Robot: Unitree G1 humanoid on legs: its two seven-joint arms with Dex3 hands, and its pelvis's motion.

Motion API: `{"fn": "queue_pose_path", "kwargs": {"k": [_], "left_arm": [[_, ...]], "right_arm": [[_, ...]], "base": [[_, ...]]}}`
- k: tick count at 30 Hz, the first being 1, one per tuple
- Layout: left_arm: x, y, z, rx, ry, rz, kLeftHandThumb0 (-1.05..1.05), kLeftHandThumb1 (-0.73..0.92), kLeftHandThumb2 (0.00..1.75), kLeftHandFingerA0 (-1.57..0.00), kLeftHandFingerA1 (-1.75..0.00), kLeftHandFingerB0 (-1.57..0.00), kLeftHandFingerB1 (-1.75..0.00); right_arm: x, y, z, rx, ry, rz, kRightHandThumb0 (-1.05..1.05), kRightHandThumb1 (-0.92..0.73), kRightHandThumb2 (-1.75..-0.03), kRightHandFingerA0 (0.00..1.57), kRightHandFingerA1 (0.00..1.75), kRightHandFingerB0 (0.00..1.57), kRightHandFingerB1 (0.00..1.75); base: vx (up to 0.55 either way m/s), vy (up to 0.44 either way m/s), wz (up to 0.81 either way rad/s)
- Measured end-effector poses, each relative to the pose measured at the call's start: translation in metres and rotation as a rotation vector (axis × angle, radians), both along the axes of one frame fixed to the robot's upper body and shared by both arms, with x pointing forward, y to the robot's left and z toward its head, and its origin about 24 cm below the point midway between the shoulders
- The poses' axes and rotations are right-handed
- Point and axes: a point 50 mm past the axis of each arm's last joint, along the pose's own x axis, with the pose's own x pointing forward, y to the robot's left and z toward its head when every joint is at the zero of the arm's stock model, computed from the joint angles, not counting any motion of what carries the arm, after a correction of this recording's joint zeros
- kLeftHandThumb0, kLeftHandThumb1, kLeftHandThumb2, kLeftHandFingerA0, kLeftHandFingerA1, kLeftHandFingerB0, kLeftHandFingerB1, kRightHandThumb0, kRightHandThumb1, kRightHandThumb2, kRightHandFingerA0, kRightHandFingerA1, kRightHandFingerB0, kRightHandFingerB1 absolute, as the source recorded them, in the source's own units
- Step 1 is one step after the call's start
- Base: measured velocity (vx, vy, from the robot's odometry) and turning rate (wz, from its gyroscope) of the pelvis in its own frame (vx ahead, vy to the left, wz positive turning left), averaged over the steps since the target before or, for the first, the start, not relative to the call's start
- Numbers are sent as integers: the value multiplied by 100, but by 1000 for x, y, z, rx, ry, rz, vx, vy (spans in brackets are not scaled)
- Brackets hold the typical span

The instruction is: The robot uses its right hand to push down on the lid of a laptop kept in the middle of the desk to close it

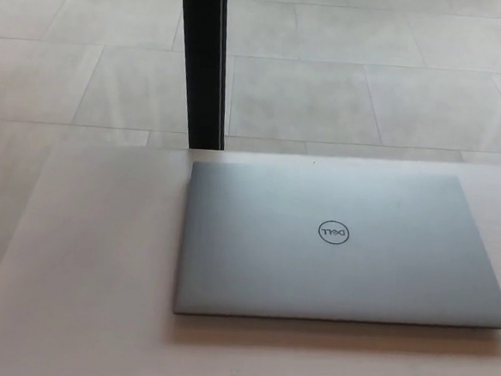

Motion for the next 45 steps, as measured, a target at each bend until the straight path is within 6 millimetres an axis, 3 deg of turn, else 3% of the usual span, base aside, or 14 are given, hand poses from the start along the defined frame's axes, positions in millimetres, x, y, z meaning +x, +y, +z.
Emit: {"fn": "queue_pose_path", "kwargs": {"k": [2,4,5,17,18,19,22,23,25,33,34,35,36,45], "left_arm": [[0,0,0,0,0,0,-85,92,72,-51,-64,-46,-48],[0,0,0,-1,0,0,-85,92,72,-50,-65,-46,-49],[0,0,0,-1,-1,0,-85,92,71,-51,-65,-46,-49],[4,-1,1,-1,-8,-3,-86,92,74,-52,-63,-45,-47],[4,-1,1,-1,-9,-3,-81,74,116,-52,-70,-39,-57],[4,-1,1,-1,-8,-4,-81,76,118,-54,-73,-41,-58],[4,-1,1,-1,-7,-6,-83,75,116,-50,-71,-42,-59],[4,-1,1,-1,-7,-6,-88,92,72,-52,-68,-46,-50],[4,-1,1,-1,-7,-7,-90,77,94,-53,-68,-46,-51],[6,-1,1,11,-3,-17,-87,92,72,-58,-69,-53,-48],[6,-1,1,13,-1,-19,-86,92,71,-55,-69,-52,-49],[6,-1,1,14,-1,-18,-86,92,71,-55,-69,-52,-49],[6,-1,1,14,-2,-18,-85,92,72,-56,-69,-52,-50],[7,0,2,16,-11,-10,-86,92,73,-55,-70,-51,-52]], "right_arm": [[-9,-6,-8,60,-37,-49,-84,-92,-81,53,154,20,111],[-19,-11,-17,125,-81,-101,-86,-84,-124,72,124,30,81],[-25,-14,-24,174,-112,-139,-85,-92,-76,64,153,28,100],[-64,-13,-91,581,-338,-429,-85,-92,-76,54,165,14,106],[-65,-13,-93,599,-350,-443,-86,-92,-75,57,169,14,113],[-67,-12,-97,632,-372,-468,-92,-81,-120,75,128,29,85],[-70,-10,-106,700,-412,-514,-93,-82,-122,81,132,34,89],[-71,-9,-108,720,-422,-528,-92,-82,-121,76,129,32,86],[-72,-8,-111,756,-439,-552,-88,-92,-77,55,164,13,107],[-71,-3,-121,872,-479,-610,-86,-92,-79,66,166,13,106],[-70,-3,-121,880,-481,-611,-88,-82,-123,78,128,33,85],[-70,-2,-121,885,-478,-609,-88,-82,-123,78,128,33,85],[-69,-1,-122,889,-474,-608,-86,-92,-79,57,163,14,108],[-68,2,-124,912,-476,-591,-84,-92,-78,59,155,19,108]], "base": [[0,0,0],[0,0,0],[0,0,0],[0,0,0],[0,0,0],[0,0,0],[0,0,0],[0,0,0],[0,0,0],[0,0,0],[0,0,0],[0,0,0],[0,0,0],[0,0,0]]}}
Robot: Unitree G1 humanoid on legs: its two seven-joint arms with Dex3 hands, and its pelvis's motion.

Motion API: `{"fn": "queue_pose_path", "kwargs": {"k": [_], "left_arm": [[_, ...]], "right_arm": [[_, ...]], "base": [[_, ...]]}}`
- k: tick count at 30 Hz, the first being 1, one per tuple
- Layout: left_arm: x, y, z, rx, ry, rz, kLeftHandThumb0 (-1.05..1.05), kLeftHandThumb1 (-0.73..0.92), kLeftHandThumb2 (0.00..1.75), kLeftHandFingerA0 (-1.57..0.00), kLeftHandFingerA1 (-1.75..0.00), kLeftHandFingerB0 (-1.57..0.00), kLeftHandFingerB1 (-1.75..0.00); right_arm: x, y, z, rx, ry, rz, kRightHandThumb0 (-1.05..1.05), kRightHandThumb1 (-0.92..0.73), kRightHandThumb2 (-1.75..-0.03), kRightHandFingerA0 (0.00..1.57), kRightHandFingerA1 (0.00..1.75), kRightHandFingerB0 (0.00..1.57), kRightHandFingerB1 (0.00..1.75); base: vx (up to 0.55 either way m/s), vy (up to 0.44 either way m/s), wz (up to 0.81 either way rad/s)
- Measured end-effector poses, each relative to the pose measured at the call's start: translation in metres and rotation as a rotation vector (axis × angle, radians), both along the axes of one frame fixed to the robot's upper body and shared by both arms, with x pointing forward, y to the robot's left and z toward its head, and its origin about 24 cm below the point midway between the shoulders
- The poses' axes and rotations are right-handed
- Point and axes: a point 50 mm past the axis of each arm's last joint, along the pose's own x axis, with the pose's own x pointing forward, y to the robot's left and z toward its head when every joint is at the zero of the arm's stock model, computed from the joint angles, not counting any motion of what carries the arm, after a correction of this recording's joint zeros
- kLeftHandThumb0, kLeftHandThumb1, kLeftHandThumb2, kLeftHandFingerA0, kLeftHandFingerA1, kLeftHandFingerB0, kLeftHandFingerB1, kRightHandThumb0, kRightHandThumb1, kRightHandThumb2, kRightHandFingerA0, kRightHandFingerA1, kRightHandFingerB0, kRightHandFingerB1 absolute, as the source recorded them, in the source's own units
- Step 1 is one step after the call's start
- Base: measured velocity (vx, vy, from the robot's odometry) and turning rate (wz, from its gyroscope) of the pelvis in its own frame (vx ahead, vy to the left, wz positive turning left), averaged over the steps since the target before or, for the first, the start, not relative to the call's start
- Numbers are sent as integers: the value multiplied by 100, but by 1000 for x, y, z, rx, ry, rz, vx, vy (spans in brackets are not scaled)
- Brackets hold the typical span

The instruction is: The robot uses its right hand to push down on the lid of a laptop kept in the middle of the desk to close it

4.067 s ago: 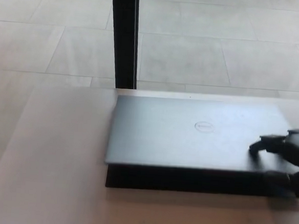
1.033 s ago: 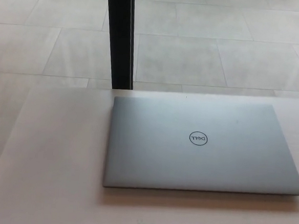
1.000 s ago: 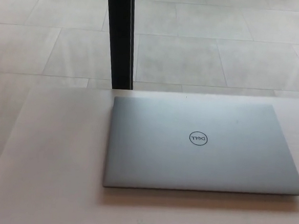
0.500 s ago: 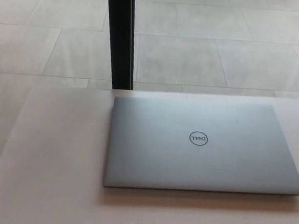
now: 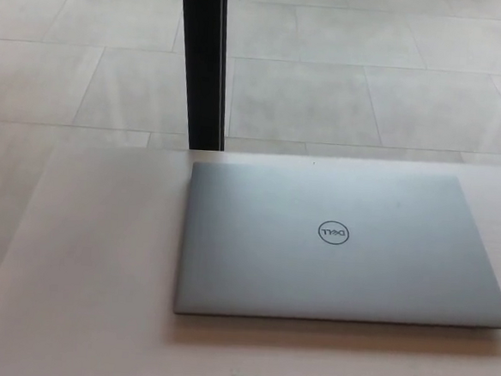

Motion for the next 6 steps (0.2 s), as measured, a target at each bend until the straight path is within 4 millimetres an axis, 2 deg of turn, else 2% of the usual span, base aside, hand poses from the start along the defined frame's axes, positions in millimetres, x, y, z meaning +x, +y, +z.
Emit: {"fn": "queue_pose_path", "kwargs": {"k": [1,3,4,5,6], "left_arm": [[1,0,0,1,-2,0,-83,92,74,-54,-66,-50,-51],[2,0,1,3,-4,-1,-86,92,74,-52,-64,-48,-50],[2,0,1,3,-4,-2,-90,78,90,-53,-69,-47,-55],[2,0,1,4,-5,-2,-85,92,75,-54,-68,-49,-51],[3,0,1,4,-6,-2,-85,92,75,-54,-68,-49,-51]], "right_arm": [[0,0,-1,3,-1,1,-83,-92,-78,55,156,18,97],[0,2,-2,7,1,4,-83,-92,-79,58,158,17,99],[0,2,-2,6,4,8,-82,-92,-79,54,157,17,92],[1,2,-2,4,6,12,-83,-92,-78,54,156,18,95],[1,3,-1,3,6,13,-83,-92,-78,54,156,18,95]], "base": [[0,0,0],[0,0,0],[0,0,0],[0,0,0],[0,0,0]]}}
